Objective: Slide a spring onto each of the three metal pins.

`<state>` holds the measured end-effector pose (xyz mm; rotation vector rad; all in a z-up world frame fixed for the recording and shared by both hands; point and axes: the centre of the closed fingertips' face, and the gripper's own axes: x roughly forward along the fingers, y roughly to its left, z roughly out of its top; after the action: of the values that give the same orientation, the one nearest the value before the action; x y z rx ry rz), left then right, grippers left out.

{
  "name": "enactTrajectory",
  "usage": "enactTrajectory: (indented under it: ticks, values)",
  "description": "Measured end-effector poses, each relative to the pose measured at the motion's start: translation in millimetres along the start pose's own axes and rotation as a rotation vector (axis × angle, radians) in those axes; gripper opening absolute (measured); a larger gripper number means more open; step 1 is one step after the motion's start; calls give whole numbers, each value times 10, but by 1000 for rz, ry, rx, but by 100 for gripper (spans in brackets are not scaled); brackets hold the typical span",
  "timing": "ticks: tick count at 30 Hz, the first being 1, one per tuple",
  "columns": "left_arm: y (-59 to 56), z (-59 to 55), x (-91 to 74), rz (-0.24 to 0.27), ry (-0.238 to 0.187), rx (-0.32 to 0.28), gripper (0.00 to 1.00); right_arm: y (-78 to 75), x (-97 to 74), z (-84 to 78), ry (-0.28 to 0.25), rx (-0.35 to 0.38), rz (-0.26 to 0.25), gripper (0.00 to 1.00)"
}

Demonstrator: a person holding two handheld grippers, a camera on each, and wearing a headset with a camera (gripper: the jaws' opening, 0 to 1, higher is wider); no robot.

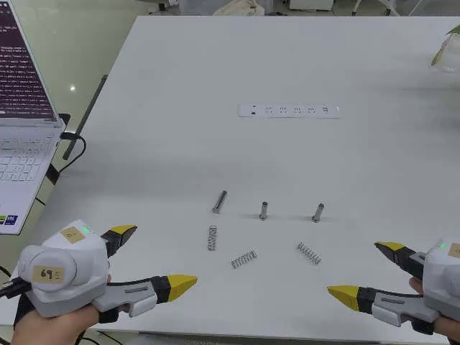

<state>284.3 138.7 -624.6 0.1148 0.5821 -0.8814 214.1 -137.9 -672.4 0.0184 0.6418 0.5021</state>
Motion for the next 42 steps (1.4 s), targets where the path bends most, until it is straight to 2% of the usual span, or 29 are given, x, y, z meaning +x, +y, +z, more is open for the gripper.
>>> enactTrajectory:
  ticks: [42]
  values:
    - [41,-5,-30,9,1,-3,83,1,-2,-6,3,-3,4,78]
